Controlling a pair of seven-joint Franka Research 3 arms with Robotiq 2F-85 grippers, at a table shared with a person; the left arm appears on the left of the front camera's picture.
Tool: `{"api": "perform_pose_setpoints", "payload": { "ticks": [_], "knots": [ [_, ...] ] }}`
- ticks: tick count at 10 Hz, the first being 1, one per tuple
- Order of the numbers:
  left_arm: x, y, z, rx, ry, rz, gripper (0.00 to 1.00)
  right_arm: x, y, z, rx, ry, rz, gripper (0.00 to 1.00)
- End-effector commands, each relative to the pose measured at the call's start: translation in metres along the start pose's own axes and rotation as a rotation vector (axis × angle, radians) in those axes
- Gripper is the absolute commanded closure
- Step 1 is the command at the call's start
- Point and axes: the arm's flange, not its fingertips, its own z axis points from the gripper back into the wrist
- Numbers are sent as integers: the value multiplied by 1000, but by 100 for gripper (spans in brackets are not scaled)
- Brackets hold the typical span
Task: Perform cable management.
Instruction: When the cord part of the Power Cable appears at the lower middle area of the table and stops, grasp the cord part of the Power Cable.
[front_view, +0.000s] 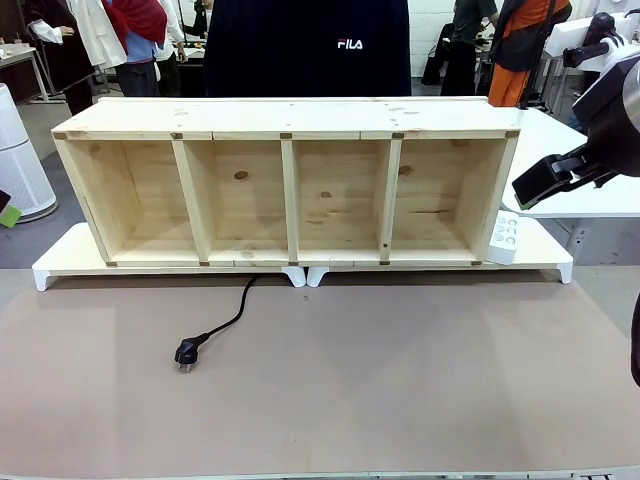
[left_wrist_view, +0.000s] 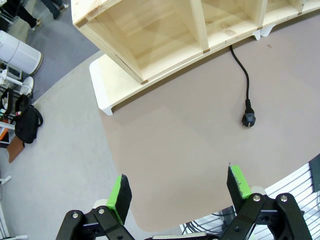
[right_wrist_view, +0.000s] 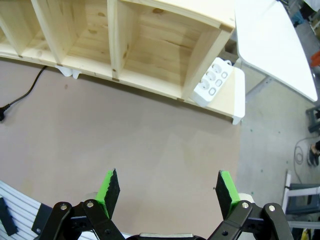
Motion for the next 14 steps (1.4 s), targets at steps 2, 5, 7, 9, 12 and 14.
{"api": "perform_pose_setpoints", "payload": {
  "ticks": [2, 5, 7, 9, 12, 14],
  "knots": [
    [0, 0, 1, 0, -2, 0, 0, 0, 0, -1, 1, 3, 0, 0],
    [0, 0, 1, 0, -2, 0, 0, 0, 0, -1, 1, 3, 0, 0],
    [0, 0, 1, 0, -2, 0, 0, 18, 13, -2, 19, 3, 12, 0],
    [0, 0, 1, 0, -2, 0, 0, 56, 43, -12, 38, 36, 37, 0],
    [0, 0, 1, 0, -2, 0, 0, 115, 92, -38, 102, 65, 162, 0],
    [0, 0, 1, 0, -2, 0, 0, 149, 139, -61, 162, 110, 241, 0]
  ]
}}
